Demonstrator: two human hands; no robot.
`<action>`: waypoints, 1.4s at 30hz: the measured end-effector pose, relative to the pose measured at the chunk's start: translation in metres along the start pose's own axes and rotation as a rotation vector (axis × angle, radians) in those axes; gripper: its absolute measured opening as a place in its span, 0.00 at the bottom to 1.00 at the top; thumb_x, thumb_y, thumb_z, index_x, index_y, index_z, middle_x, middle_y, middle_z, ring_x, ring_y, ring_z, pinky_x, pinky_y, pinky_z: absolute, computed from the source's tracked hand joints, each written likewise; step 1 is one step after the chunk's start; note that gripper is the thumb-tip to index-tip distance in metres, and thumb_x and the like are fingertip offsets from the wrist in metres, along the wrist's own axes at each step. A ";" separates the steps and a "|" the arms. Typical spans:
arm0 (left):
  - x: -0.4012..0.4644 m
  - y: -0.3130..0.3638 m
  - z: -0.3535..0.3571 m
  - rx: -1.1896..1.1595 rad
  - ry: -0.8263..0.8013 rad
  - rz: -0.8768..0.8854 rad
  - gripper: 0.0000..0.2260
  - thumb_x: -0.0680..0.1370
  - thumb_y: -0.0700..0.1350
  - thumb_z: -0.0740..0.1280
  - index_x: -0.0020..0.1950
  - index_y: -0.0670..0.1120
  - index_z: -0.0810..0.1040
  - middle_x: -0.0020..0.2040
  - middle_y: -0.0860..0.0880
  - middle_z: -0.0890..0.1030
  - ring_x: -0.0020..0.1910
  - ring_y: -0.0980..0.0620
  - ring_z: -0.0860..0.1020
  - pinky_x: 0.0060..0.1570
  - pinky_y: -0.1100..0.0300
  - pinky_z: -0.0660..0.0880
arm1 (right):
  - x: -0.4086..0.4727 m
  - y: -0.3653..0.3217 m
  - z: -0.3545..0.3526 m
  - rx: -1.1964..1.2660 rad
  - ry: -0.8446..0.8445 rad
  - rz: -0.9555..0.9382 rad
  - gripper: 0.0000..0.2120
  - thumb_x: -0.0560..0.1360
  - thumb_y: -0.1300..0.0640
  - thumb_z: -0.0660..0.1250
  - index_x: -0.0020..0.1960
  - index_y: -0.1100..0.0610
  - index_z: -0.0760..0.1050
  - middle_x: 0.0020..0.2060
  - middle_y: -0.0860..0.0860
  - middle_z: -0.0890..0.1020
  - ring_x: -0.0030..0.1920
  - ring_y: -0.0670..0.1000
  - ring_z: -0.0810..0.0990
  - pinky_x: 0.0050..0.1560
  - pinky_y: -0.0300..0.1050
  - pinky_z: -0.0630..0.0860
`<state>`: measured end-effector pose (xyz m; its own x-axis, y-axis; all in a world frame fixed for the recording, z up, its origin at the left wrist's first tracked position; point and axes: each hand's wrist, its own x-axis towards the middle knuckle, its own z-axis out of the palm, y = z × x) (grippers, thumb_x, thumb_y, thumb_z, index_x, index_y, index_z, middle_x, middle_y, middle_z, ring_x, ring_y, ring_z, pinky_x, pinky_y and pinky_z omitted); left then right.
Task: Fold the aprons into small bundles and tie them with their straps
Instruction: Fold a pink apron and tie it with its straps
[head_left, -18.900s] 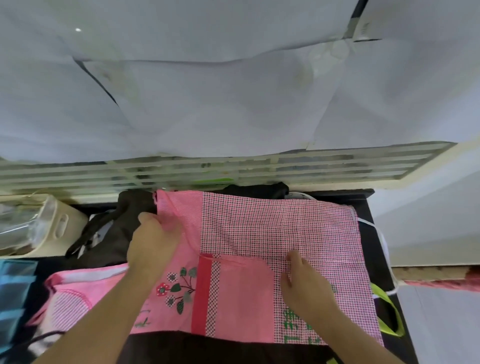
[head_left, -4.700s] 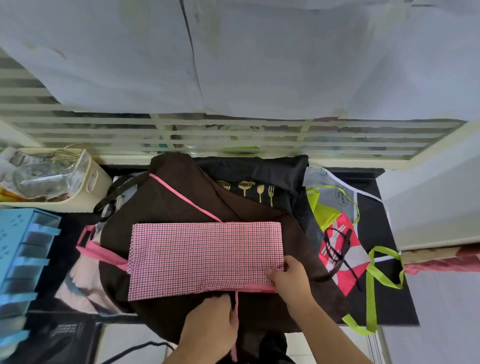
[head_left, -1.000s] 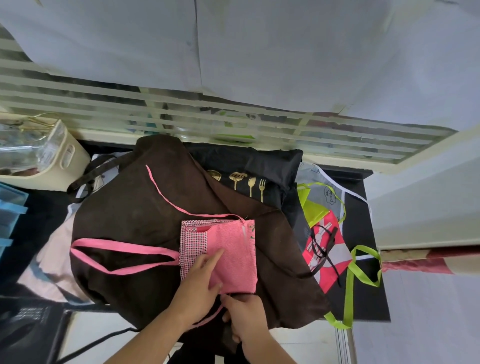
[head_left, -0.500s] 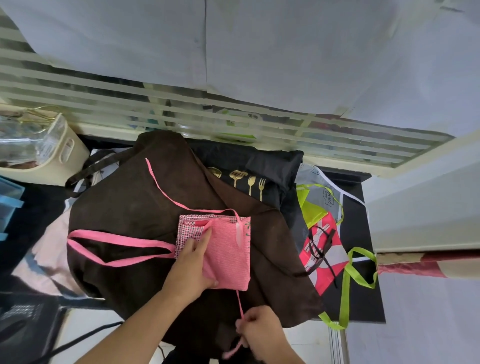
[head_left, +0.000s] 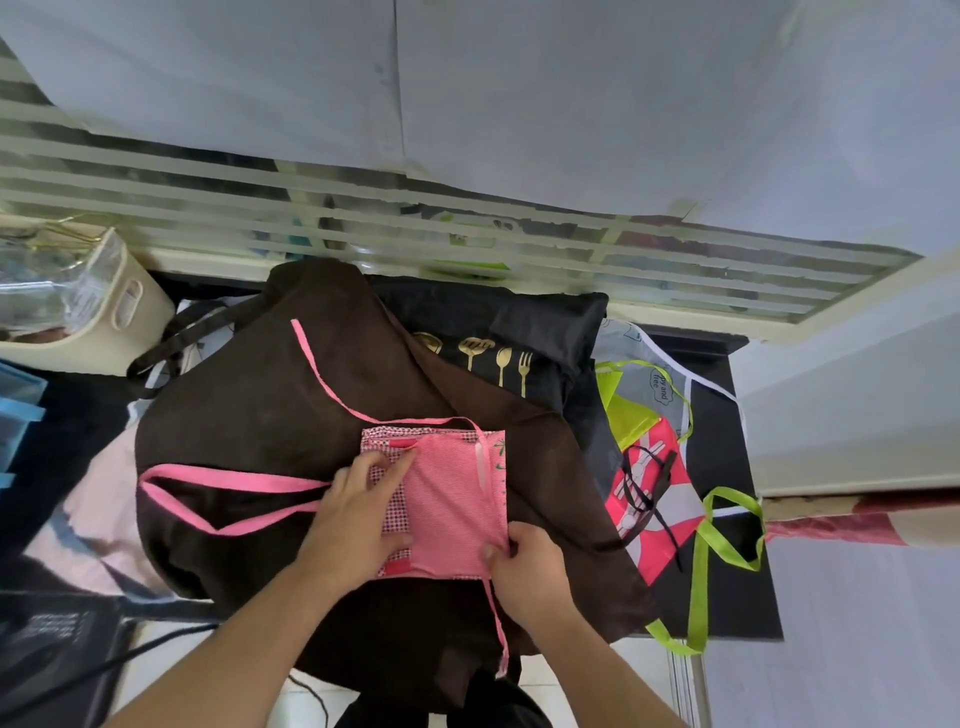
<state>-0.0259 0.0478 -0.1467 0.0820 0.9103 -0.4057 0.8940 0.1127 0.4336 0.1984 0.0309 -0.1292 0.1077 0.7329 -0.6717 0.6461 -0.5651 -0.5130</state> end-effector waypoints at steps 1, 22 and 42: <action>0.003 -0.004 -0.005 0.068 -0.006 0.001 0.51 0.73 0.59 0.78 0.83 0.65 0.44 0.78 0.54 0.54 0.77 0.50 0.59 0.77 0.49 0.63 | 0.000 0.000 0.000 0.003 0.009 0.008 0.06 0.76 0.58 0.69 0.43 0.61 0.79 0.38 0.54 0.83 0.37 0.52 0.78 0.38 0.46 0.73; 0.033 0.033 -0.011 -0.384 -0.217 -0.082 0.40 0.79 0.40 0.65 0.81 0.71 0.51 0.80 0.55 0.65 0.74 0.49 0.72 0.70 0.56 0.72 | -0.028 -0.054 0.016 0.033 -0.031 -0.317 0.38 0.73 0.60 0.63 0.79 0.36 0.61 0.58 0.40 0.83 0.57 0.44 0.82 0.59 0.44 0.79; 0.037 -0.007 -0.024 -0.798 0.216 -0.289 0.22 0.77 0.34 0.72 0.63 0.59 0.81 0.56 0.60 0.85 0.58 0.63 0.82 0.65 0.57 0.78 | -0.028 -0.058 0.085 -0.503 -0.225 -0.536 0.42 0.70 0.58 0.64 0.81 0.52 0.53 0.63 0.51 0.71 0.62 0.55 0.73 0.63 0.47 0.74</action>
<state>-0.0392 0.0901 -0.1453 -0.2583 0.8494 -0.4603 0.2854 0.5223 0.8036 0.0942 0.0111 -0.1261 -0.4387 0.7328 -0.5202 0.8384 0.1253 -0.5305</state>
